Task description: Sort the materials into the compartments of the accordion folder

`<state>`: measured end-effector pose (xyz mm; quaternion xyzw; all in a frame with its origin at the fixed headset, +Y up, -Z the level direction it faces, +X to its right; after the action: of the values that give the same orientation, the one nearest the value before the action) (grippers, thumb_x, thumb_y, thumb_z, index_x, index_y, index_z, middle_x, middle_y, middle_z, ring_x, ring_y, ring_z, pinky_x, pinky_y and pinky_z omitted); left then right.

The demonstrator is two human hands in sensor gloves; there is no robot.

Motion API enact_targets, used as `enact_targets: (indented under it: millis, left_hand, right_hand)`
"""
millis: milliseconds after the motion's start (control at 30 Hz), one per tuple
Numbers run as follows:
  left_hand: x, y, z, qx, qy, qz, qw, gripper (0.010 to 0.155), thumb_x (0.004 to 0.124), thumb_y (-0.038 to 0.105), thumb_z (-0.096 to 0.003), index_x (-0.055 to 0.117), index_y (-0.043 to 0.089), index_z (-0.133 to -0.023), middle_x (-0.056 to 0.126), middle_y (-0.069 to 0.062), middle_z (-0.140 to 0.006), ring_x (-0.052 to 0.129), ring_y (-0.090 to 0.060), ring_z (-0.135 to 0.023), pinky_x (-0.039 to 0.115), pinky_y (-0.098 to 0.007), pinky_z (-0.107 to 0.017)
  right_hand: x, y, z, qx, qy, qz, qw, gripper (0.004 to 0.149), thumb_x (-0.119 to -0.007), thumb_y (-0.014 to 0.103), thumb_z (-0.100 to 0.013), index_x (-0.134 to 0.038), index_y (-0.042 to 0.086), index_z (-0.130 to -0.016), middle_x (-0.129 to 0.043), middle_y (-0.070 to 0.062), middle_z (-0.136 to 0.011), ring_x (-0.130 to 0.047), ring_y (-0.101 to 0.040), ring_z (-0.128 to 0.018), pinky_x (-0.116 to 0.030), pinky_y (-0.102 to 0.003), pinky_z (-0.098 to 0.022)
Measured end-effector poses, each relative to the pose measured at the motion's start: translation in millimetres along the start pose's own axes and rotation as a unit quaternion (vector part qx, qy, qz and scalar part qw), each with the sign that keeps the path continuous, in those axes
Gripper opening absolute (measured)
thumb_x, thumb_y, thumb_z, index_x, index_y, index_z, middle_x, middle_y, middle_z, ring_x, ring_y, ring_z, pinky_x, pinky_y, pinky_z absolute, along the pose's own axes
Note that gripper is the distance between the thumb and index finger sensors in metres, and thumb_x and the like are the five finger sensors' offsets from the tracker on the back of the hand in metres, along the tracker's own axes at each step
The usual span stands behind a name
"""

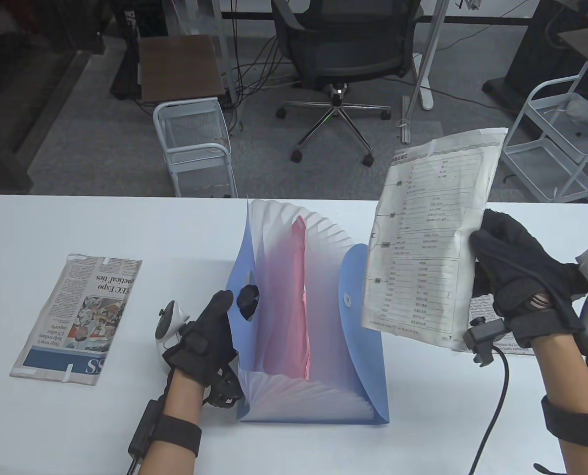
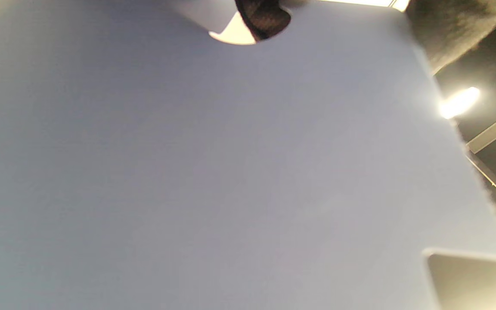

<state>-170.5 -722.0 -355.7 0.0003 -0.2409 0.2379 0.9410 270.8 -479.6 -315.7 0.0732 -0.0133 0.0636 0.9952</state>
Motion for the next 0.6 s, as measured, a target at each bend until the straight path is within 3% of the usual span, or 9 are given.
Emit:
enact_targets:
  millis: [367, 600]
  left_hand:
    - [-2, 1, 0, 0.0, 0.001, 0.0, 1.0, 0.076, 0.065, 0.07, -0.0629, 0.054, 0.01, -0.108, -0.003, -0.032, -0.121, -0.002, -0.06, -0.102, 0.019, -0.074, -0.062]
    - [-3, 1, 0, 0.001, 0.001, 0.001, 1.0, 0.076, 0.065, 0.07, -0.0629, 0.054, 0.01, -0.108, -0.003, -0.032, -0.121, -0.002, -0.06, -0.102, 0.019, -0.074, -0.062]
  right_hand:
    - [-48, -2, 3, 0.005, 0.05, -0.024, 0.998, 0.043, -0.08, 0.026, -0.058, -0.067, 0.016, -0.097, -0.094, -0.014, -0.081, -0.114, -0.032, -0.037, -0.101, -0.036, -0.018]
    - [-57, -14, 2, -0.008, 0.059, 0.013, 0.998, 0.042, -0.08, 0.026, -0.058, -0.067, 0.016, -0.097, -0.094, -0.014, -0.081, -0.114, -0.033, -0.036, -0.101, -0.036, -0.018]
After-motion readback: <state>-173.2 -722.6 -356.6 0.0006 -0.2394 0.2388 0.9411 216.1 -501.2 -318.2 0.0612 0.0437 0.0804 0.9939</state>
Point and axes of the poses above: the tracker on the back of each hand, its own y axis roughly to the thumb side, its own z axis roughly from the fingertips to the wrist, x = y × z, the point moved 3 cm from there along -z, roughly from the wrist to the fingertips
